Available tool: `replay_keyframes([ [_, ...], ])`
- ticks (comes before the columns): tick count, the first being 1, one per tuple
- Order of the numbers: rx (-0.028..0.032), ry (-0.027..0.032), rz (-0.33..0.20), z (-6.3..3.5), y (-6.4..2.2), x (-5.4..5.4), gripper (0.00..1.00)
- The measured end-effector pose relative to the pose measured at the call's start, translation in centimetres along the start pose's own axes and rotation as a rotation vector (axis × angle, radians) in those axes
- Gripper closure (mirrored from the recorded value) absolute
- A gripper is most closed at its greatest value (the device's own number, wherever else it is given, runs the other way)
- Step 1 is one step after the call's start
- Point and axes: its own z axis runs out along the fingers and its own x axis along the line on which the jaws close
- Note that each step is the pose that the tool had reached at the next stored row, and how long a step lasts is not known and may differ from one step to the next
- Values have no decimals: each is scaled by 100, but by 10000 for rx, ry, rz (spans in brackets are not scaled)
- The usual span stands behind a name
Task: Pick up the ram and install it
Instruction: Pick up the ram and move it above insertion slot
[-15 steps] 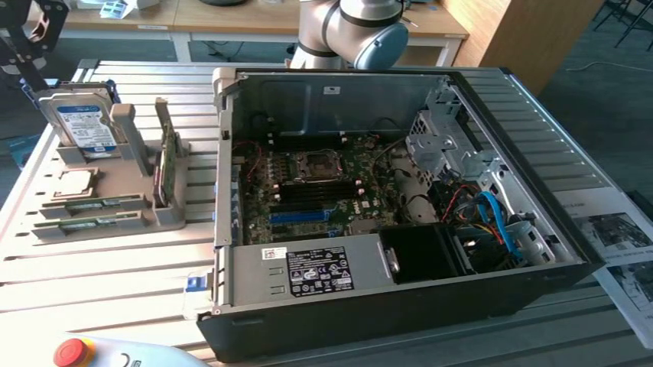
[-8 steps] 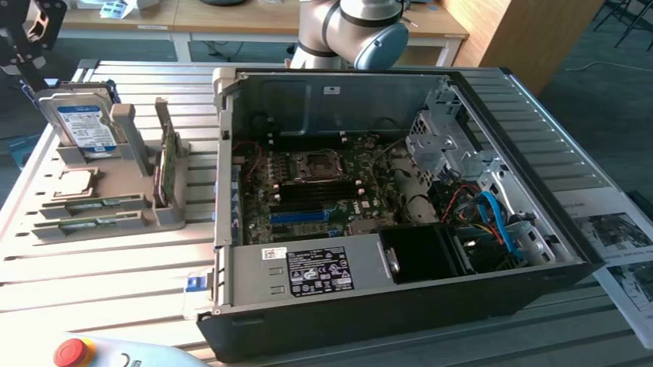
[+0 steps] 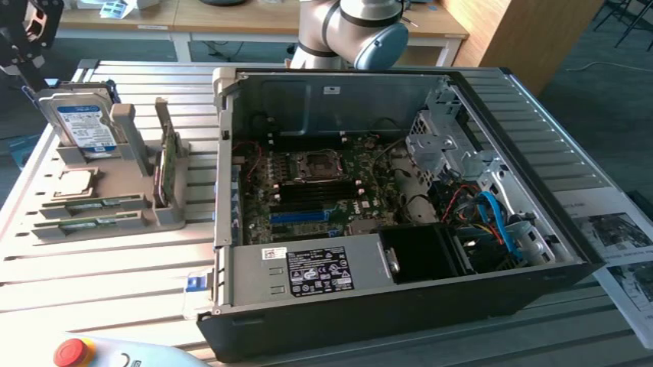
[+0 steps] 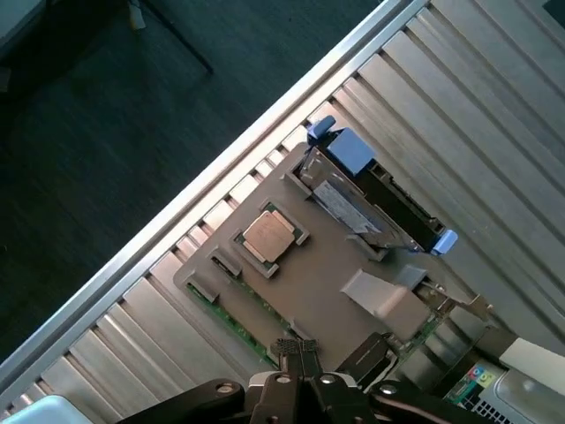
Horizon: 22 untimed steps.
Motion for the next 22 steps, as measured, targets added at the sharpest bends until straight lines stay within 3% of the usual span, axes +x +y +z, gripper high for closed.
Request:
replay_keyframes([
  [10,-37,71,-1532,2,0,0,89],
  [11,-49,91,-1940,3,0,-1,89],
  [22,-97,184,-3836,3,2,-2,89],
])
